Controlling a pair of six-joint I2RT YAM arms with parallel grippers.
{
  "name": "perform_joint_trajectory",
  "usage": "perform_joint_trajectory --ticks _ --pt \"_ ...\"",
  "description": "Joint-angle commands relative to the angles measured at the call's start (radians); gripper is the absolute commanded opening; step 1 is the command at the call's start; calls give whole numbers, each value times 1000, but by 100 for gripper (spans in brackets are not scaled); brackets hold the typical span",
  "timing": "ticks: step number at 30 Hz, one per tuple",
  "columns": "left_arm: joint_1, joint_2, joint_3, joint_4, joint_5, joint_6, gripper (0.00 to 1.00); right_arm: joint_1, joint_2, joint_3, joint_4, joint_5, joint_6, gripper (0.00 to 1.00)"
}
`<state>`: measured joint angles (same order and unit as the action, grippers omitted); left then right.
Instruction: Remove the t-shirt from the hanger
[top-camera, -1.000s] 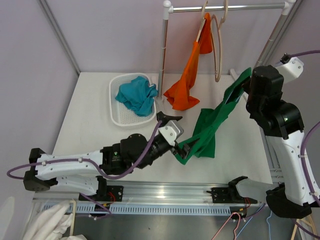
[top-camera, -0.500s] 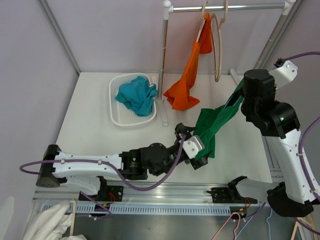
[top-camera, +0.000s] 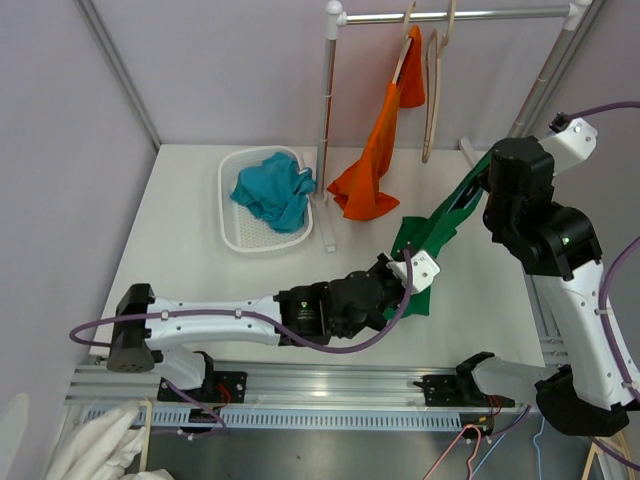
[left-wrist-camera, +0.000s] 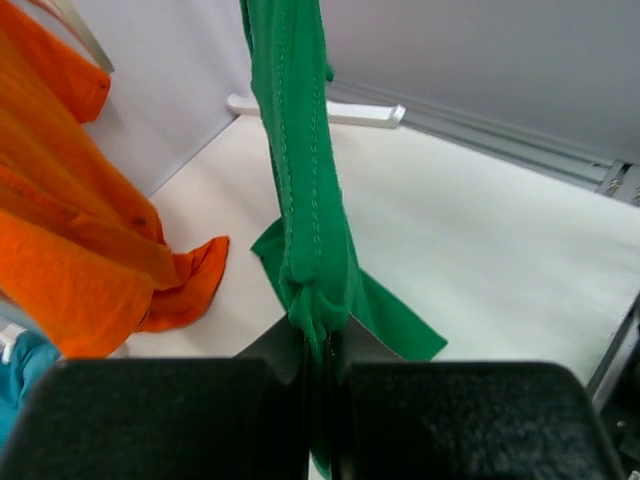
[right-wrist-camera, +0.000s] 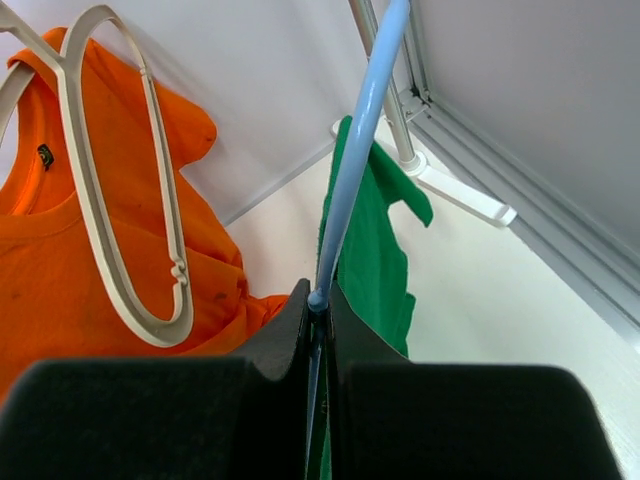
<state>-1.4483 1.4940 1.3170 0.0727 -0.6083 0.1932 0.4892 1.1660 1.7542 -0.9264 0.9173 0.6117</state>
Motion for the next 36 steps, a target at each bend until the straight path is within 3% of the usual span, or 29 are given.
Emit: perform_joint_trajectory --ticks 1,10,14,21,27,28,31,32,34,36 --pt "-27 -34 -27 52 -99 45 1 -7 11 22 84 58 -32 0" --pt "-170 -189 -123 -42 -90 -32 1 -156 84 2 184 -38 -89 0" --pt "-228 -253 -194 -103 -98 -154 1 -187 101 1 198 -69 -99 0" --pt "-156 -111 -344 100 74 -236 1 -192 92 25 184 -121 -102 0" --pt "123 92 -64 -63 298 -420 1 -130 43 57 59 -268 -70 0" --pt "179 136 39 -103 314 -429 1 -124 18 60 46 -309 -73 0" --pt "267 217 163 -178 346 -471 1 -123 -6 71 -17 -495 -102 0" --pt "332 247 248 -204 428 -510 1 -123 -6 86 -44 -523 -105 0" --pt "388 316 376 -325 487 -547 1 -123 -8 120 -98 -520 -121 0" --pt "419 403 466 -417 506 -545 1 -123 -44 105 -50 -473 -161 0"
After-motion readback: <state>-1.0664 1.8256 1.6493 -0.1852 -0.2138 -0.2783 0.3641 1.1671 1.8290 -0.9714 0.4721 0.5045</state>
